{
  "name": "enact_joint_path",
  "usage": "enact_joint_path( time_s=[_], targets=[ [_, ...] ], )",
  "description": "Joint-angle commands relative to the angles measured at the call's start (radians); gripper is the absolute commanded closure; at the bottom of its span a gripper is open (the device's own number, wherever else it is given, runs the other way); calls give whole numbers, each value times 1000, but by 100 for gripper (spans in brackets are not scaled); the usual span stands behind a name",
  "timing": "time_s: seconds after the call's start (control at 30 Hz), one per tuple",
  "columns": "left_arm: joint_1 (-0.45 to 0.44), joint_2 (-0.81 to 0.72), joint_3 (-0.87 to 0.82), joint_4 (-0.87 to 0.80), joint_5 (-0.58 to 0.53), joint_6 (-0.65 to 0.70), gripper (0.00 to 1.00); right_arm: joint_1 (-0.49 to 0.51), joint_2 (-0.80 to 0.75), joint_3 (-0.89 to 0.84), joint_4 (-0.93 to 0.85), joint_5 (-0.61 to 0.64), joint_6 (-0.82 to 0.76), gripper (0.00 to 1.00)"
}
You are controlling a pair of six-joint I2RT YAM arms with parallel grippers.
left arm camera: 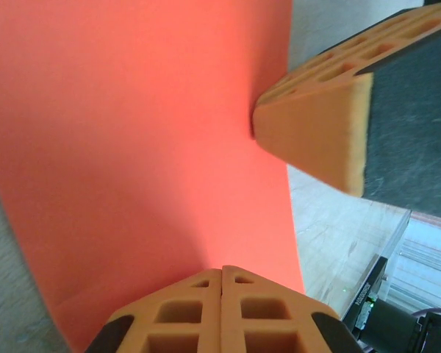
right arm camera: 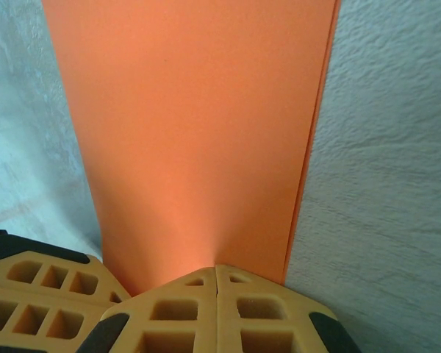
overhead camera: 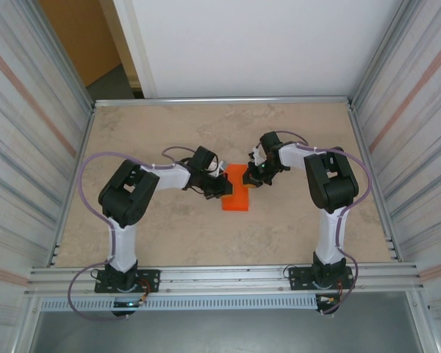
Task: Fold a paper plane with a square sheet of paper (pick it up from the middle)
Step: First fold the square sheet of paper in half at the center of the table.
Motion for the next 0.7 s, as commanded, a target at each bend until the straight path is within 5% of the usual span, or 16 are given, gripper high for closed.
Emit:
enact_joint_path(
  time_s=[0.0, 0.4, 0.67],
  targets=[
    [14, 2, -41, -25, 29, 26, 100, 4, 121, -85, -108, 294, 10, 100],
    [63, -163, -278, -35, 24, 63, 100, 5, 128, -75, -119, 301, 12, 100],
    [53, -199, -151, -7, -4, 38, 100, 11, 126, -77, -111, 295, 9, 100]
  ],
)
